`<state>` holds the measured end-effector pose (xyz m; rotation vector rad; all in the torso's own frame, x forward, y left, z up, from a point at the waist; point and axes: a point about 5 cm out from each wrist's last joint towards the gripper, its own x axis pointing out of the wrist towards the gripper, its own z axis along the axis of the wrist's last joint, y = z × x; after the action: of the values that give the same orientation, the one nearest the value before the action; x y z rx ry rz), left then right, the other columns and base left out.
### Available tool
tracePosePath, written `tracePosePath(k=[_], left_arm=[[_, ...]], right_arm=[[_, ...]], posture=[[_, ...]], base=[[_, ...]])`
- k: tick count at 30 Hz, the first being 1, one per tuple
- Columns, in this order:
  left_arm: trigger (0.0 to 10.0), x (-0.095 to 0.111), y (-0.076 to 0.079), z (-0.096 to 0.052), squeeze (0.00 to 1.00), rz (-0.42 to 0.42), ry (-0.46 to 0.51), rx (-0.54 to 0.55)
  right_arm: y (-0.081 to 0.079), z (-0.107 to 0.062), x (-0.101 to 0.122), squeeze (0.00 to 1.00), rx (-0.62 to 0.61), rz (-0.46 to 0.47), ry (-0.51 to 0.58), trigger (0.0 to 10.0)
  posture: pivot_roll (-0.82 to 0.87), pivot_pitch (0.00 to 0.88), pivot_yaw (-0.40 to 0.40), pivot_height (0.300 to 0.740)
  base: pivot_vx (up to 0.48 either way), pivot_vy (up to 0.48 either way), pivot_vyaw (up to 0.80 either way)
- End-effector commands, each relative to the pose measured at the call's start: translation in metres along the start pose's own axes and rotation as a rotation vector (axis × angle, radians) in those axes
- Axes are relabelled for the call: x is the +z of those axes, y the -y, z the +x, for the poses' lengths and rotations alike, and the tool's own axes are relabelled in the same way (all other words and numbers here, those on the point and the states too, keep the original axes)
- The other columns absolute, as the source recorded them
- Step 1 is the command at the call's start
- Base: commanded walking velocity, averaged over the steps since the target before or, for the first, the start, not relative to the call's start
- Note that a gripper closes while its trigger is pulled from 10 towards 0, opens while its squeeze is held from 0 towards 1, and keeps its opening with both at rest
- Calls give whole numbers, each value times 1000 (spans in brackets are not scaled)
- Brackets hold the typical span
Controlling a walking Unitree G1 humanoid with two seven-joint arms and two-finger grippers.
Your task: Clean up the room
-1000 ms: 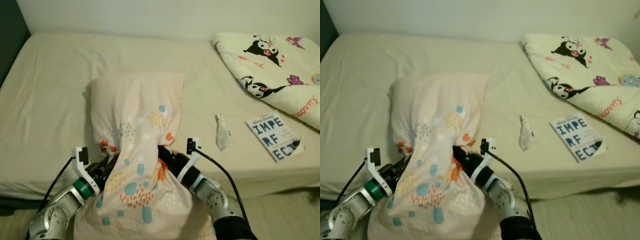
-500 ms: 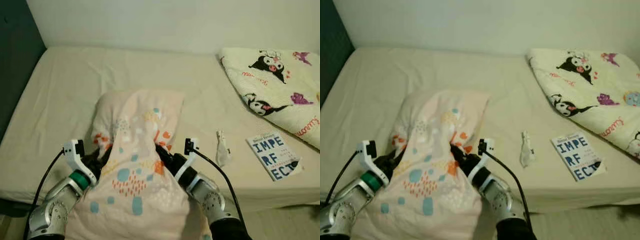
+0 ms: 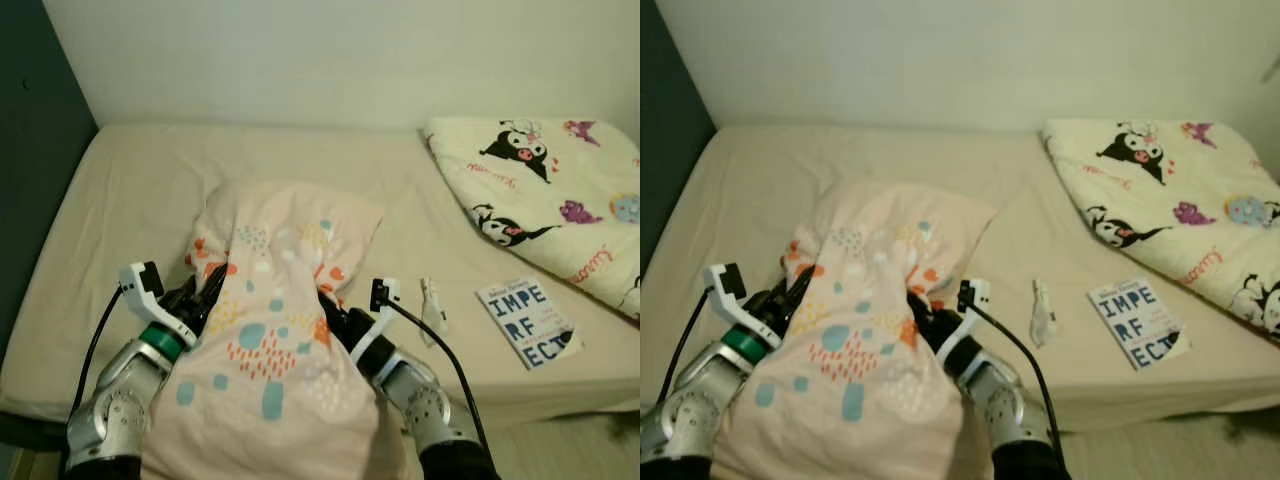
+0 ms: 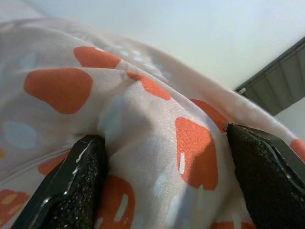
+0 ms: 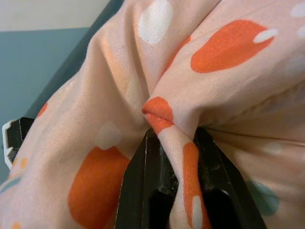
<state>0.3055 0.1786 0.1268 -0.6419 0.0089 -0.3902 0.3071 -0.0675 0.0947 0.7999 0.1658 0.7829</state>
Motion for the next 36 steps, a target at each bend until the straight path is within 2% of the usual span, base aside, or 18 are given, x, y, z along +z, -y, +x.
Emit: tracePosePath(k=[1, 7, 8, 11, 19, 23, 28, 36], left_arm=[[10000, -6, 17, 11, 0, 36, -35, -66], [10000, -7, 19, 13, 0, 87, -67, -67], [10000, -7, 17, 12, 0, 121, -75, -40], [10000, -5, 13, 10, 0, 147, -70, -4], [10000, 0, 15, 9, 0, 156, -43, -4], [10000, 7, 20, 17, 0, 155, -4, -3], [10000, 11, 23, 21, 0, 166, 2, -8], [10000, 11, 20, 20, 0, 169, 3, 9]], right_arm=[[-18, 14, -4, 0, 85, 26, 17, 10000], [-19, 15, -6, 0, 83, 31, 22, 10000], [-19, 15, -5, 0, 75, 22, 22, 10000], [-16, 13, -4, 0, 45, 5, 35, 10000], [-14, 13, -3, 0, 26, -6, 46, 10000], [-21, 20, -1, 0, 48, 4, 66, 10000], [-23, 23, -2, 0, 50, 4, 69, 10000], [-20, 20, -3, 0, 37, 6, 74, 10000]], posture=[[191, 47, -2, 740], [200, 46, 3, 740], [201, 46, 1, 740], [206, 47, -1, 740], [212, 44, 3, 740], [211, 42, 7, 740], [216, 41, 12, 740], [214, 42, 14, 740]], base=[[0, 0, 0], [0, 0, 0], [0, 0, 0], [0, 0, 0], [0, 0, 0], [0, 0, 0], [0, 0, 0], [0, 0, 0]])
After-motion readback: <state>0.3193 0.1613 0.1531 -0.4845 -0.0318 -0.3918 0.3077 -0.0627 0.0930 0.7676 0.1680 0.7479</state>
